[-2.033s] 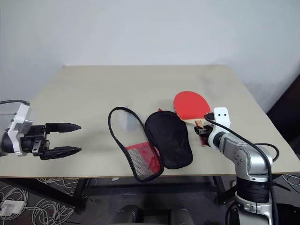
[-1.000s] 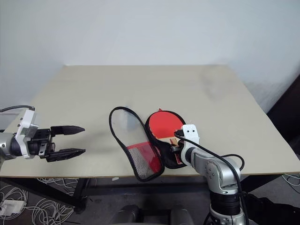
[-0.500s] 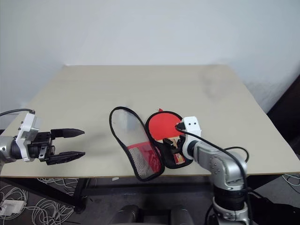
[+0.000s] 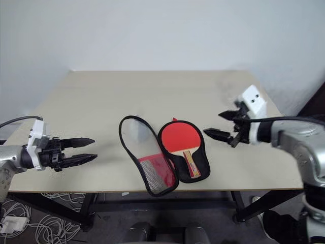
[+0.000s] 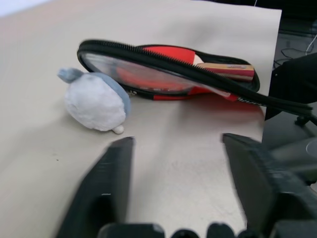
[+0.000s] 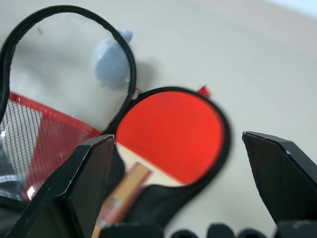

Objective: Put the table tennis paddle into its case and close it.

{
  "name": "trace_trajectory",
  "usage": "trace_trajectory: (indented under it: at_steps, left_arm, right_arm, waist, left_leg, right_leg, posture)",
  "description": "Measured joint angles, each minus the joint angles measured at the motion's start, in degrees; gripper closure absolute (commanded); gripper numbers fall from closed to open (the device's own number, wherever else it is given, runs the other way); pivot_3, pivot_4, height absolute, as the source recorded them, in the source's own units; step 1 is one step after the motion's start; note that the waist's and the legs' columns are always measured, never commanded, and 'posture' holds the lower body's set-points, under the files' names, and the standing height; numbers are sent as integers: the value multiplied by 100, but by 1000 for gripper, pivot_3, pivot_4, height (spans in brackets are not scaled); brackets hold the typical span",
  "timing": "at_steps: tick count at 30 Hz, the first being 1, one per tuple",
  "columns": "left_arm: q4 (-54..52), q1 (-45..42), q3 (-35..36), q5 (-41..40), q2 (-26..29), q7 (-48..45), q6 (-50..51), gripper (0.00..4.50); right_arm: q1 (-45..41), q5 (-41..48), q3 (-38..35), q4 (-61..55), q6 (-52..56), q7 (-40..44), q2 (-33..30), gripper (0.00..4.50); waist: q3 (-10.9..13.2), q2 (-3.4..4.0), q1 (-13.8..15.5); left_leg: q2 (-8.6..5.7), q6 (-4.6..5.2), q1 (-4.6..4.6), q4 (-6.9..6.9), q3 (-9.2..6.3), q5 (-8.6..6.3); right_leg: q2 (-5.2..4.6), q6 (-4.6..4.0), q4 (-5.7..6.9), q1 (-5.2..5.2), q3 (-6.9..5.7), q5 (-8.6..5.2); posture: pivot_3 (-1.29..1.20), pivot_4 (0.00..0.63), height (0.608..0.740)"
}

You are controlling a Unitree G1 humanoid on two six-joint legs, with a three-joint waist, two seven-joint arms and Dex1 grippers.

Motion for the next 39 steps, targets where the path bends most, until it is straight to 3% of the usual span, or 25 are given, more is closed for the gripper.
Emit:
trace_trajectory:
  at_steps: [5, 6, 17, 21, 24, 29, 37, 39]
  left_arm:
    - [-50, -132, -541, 230, -434, 380, 7, 4427]
    - [-49, -230, -691, 340, -586, 520, 9, 4468]
    - [-63, -1796, -1953, 654, -2244, 1345, 269, 4468]
    - [546, -2562, -2408, 1003, -3044, 1747, 268, 4468]
    - [836, -2704, -2549, 1201, -3290, 2025, 292, 4468]
    - [894, -2583, -2600, 1274, -3335, 2207, 539, 4468]
    - [-267, -1356, -2609, 761, -2780, 2111, 1792, 4468]
    - [-358, -1126, -2682, 760, -2774, 2139, 1951, 4090]
  right_arm:
    - [-357, -237, 257, 608, -616, 362, -155, 0]
    - [-409, -249, 291, 658, -662, 373, -153, 0]
    - [-427, -225, 462, 620, -699, 197, 70, 0]
    - [-446, -207, 491, 561, -680, 78, 197, 0]
    - [-446, -211, 485, 551, -680, -11, 199, 0]
    - [-446, -216, 477, 557, -686, -101, 199, 0]
    - [-440, -217, 449, 585, -685, -239, 215, 0]
    - [-441, -216, 450, 584, -680, -299, 268, 0]
  waist:
    - [0, 0, 2]
    - [0, 0, 9]
    - [3, -13, 18]
    - [3, -14, 9]
    - [3, -12, -3]
    - [4, -13, 5]
    - [4, -12, 5]
    - [4, -12, 6]
  left_leg:
    - [0, 0, 2, 3, 4, 0]
    - [-3, 1, 0, 3, 3, 0]
    - [-19, 10, -1, 24, -17, -6]
    - [-29, 15, 0, 32, -18, -9]
    - [-29, 21, 7, 29, -10, -12]
    - [-26, 21, 3, 32, -16, -12]
    - [-20, 23, 6, 33, -16, -14]
    - [-20, 23, 6, 34, -17, -14]
  right_leg:
    - [-1, -1, 1, 2, 7, 1]
    - [-2, -1, 0, 3, 7, 2]
    - [-8, -11, -4, 30, -12, 12]
    - [-3, -8, -2, 33, -13, 13]
    - [4, -9, 0, 31, -1, 13]
    - [-2, -7, 0, 33, -7, 12]
    - [-5, -6, -1, 37, -6, 10]
    - [-7, -6, -2, 38, -6, 10]
  posture:
    - [0, 0, 734]
    - [0, 0, 734]
    - [0, 0, 734]
    - [0, 0, 734]
    - [0, 0, 734]
    - [0, 0, 734]
    - [0, 0, 734]
    - [0, 0, 734]
